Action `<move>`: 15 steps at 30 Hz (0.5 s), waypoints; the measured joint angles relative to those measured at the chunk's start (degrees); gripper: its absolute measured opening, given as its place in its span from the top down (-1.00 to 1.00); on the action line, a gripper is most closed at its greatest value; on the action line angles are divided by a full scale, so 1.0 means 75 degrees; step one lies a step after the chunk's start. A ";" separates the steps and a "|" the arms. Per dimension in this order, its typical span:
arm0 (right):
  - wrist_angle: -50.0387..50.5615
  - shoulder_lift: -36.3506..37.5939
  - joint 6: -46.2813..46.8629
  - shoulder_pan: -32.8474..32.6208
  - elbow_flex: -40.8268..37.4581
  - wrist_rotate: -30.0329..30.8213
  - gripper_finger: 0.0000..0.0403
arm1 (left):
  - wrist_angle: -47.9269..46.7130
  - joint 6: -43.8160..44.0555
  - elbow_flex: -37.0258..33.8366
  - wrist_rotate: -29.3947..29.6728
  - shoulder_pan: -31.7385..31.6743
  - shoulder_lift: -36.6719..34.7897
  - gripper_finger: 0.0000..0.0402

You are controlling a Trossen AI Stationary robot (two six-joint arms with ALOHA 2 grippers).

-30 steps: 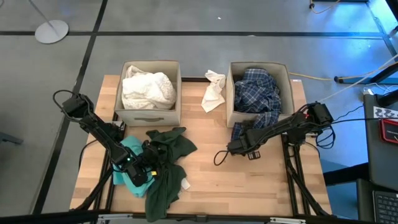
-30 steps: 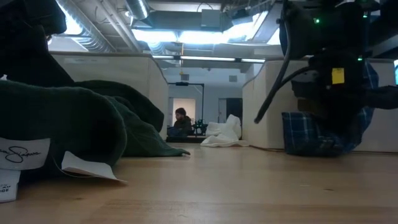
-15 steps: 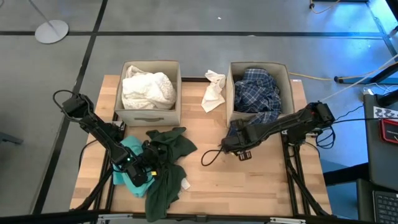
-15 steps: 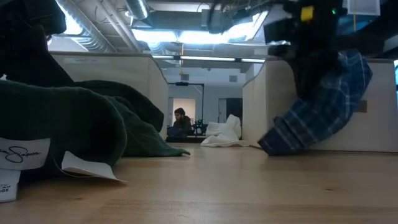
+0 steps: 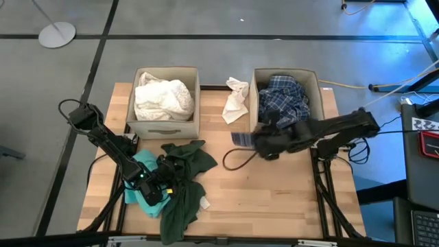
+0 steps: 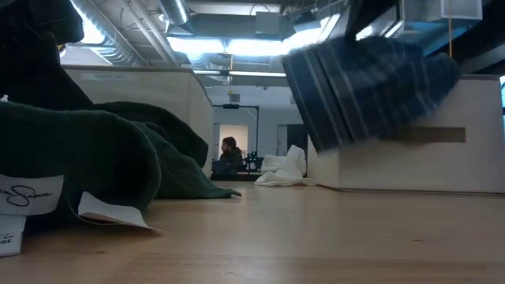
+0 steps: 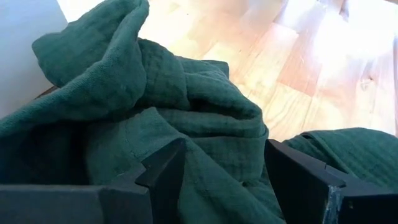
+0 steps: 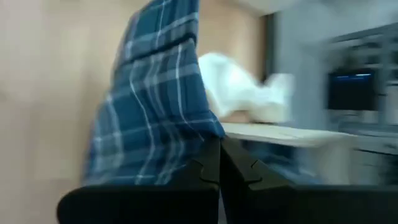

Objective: Sort clothes
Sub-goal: Put the blue jacket into the right brown bin

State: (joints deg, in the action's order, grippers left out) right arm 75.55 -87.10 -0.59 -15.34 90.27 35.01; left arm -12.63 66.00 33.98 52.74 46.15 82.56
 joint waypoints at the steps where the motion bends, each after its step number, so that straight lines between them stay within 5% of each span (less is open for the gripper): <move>1: 0.0076 0.0134 0.0000 0.0044 0.0122 0.0254 1.00 | 0.0002 0.0000 0.0000 -0.0001 -0.0002 0.0001 -0.05; 15: -0.0028 0.1913 -0.0721 0.2408 0.0623 0.1921 1.00 | 0.0006 0.0003 0.0000 -0.0001 0.0000 0.0001 -0.05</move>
State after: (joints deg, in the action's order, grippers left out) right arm 75.34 -72.75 -6.00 2.72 94.94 49.42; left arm -12.58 66.02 33.98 52.73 46.15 82.56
